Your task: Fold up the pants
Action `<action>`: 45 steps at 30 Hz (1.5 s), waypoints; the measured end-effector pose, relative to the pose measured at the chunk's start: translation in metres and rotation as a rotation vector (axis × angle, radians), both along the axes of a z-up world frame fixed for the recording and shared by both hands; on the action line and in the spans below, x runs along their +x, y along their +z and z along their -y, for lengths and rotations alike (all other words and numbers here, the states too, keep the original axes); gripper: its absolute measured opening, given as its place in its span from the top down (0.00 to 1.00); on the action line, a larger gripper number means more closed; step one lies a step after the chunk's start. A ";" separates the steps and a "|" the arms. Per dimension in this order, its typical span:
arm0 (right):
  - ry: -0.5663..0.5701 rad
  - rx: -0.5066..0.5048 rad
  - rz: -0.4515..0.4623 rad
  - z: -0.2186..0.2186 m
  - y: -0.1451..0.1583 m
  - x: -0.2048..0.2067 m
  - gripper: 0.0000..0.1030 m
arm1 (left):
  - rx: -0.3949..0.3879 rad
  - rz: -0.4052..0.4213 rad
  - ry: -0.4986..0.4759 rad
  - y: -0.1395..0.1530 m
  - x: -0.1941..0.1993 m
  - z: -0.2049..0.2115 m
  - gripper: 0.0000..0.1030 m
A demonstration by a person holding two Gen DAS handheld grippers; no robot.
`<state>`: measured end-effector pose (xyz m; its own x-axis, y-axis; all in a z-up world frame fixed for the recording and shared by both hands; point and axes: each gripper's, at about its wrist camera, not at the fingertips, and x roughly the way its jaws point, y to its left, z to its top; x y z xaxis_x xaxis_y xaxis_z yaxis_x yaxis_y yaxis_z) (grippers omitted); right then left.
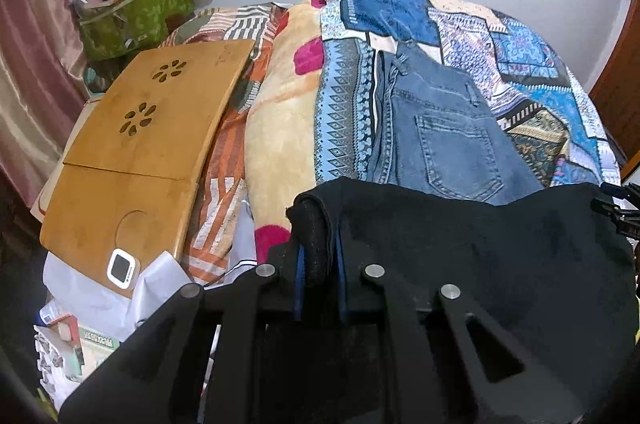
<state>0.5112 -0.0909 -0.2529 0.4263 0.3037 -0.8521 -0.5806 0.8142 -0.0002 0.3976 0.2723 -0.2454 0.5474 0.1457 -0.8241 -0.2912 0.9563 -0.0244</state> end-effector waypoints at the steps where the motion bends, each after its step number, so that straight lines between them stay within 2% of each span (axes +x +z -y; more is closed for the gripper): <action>1: -0.007 0.029 -0.020 0.002 -0.003 0.002 0.46 | -0.001 -0.003 0.000 -0.004 0.002 0.000 0.89; 2: -0.014 0.045 -0.018 0.004 -0.004 0.002 0.47 | 0.000 -0.005 0.000 -0.007 0.003 0.000 0.89; 3: -0.013 0.054 -0.016 0.004 -0.004 0.001 0.54 | 0.001 -0.008 -0.002 -0.011 0.005 0.001 0.89; 4: -0.011 0.059 -0.009 0.005 -0.004 0.000 0.66 | 0.003 -0.010 -0.003 -0.014 0.006 0.001 0.89; 5: -0.011 0.064 -0.005 0.005 -0.004 -0.002 0.74 | 0.003 -0.013 -0.004 -0.016 0.007 0.002 0.89; 6: -0.015 0.069 -0.005 0.005 -0.005 -0.003 0.91 | 0.002 -0.018 -0.004 -0.019 0.009 0.002 0.89; 13: -0.019 0.062 0.008 0.004 -0.004 -0.006 0.97 | 0.009 -0.019 -0.017 -0.018 0.007 0.009 0.89; 21: -0.030 0.080 0.049 0.018 0.027 -0.031 1.00 | 0.007 0.061 -0.017 0.029 -0.030 0.009 0.89; 26: -0.033 0.092 0.090 0.028 0.054 -0.060 1.00 | 0.001 0.094 -0.029 0.051 -0.066 0.015 0.89; 30: -0.022 0.066 0.115 0.028 0.069 -0.075 0.98 | -0.010 0.102 -0.031 0.056 -0.082 0.020 0.89; 32: -0.024 0.035 0.119 0.026 0.068 -0.073 0.84 | -0.008 0.106 -0.027 0.057 -0.084 0.023 0.89; 33: -0.028 0.026 0.121 0.024 0.065 -0.070 0.66 | 0.002 0.112 -0.026 0.057 -0.086 0.026 0.89; 34: -0.029 0.027 0.123 0.024 0.062 -0.067 0.53 | 0.014 0.119 -0.027 0.057 -0.087 0.029 0.89; 40: -0.007 0.023 0.081 0.011 0.044 -0.045 0.52 | 0.027 0.160 -0.018 0.058 -0.096 0.037 0.90; 45: 0.096 -0.042 0.053 -0.019 0.030 -0.028 0.48 | 0.014 0.191 -0.016 0.059 -0.119 0.039 0.90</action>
<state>0.4828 -0.0715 -0.2234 0.4420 0.3097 -0.8419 -0.6539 0.7536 -0.0661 0.2786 0.2333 -0.1864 0.6961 0.1461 -0.7029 -0.2673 0.9614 -0.0649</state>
